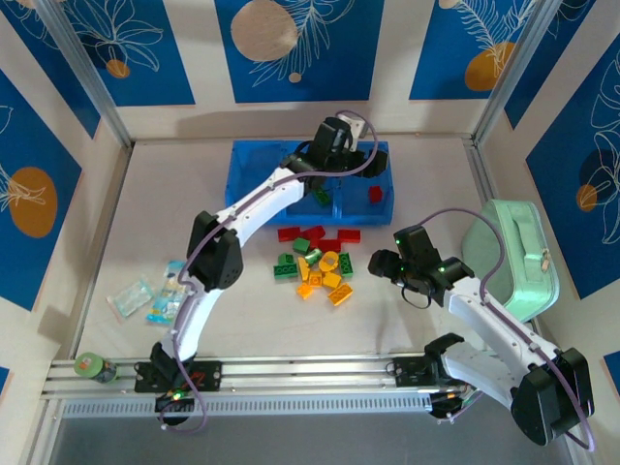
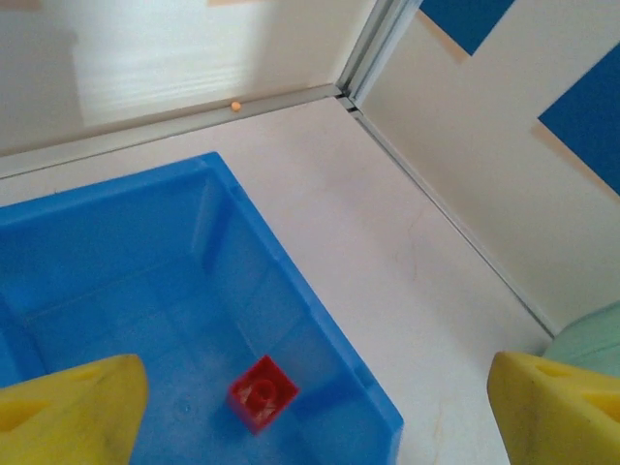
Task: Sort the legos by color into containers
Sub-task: Place the lego in the container, then pick up the lego from the center of the table.
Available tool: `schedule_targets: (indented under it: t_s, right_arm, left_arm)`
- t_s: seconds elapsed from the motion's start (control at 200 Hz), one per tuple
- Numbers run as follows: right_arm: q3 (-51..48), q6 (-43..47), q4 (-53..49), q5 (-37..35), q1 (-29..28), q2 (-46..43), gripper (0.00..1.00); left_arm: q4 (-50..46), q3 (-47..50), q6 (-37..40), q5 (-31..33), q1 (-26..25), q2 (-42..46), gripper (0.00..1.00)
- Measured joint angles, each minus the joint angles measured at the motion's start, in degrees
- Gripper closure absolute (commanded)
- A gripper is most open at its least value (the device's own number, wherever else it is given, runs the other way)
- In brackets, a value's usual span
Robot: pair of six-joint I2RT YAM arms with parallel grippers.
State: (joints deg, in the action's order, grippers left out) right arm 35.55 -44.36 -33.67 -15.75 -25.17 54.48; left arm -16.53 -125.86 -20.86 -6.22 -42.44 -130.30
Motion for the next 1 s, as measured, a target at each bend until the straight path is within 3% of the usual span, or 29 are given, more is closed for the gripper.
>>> schedule_targets:
  t_s: [0.265,0.475,0.75,1.001]
  right_arm:
    - [0.3,1.6,0.0,0.6,0.0,0.9,0.26]
    - [3.9,4.0,0.3,2.2,-2.0,6.9,0.30]
    - [13.3,6.5,1.0,3.7,-5.6,20.3,0.33]
    - [24.1,8.3,0.4,1.4,-5.2,33.9,0.24]
  left_arm:
    - [4.5,26.1,1.8,2.5,-0.7,22.9,0.11]
    - [7.5,44.6,1.8,7.6,-0.7,40.9,0.12]
    - [7.2,70.6,-2.0,11.5,0.4,53.1,0.18]
    - [5.8,86.8,-7.5,12.8,3.3,64.5,0.21]
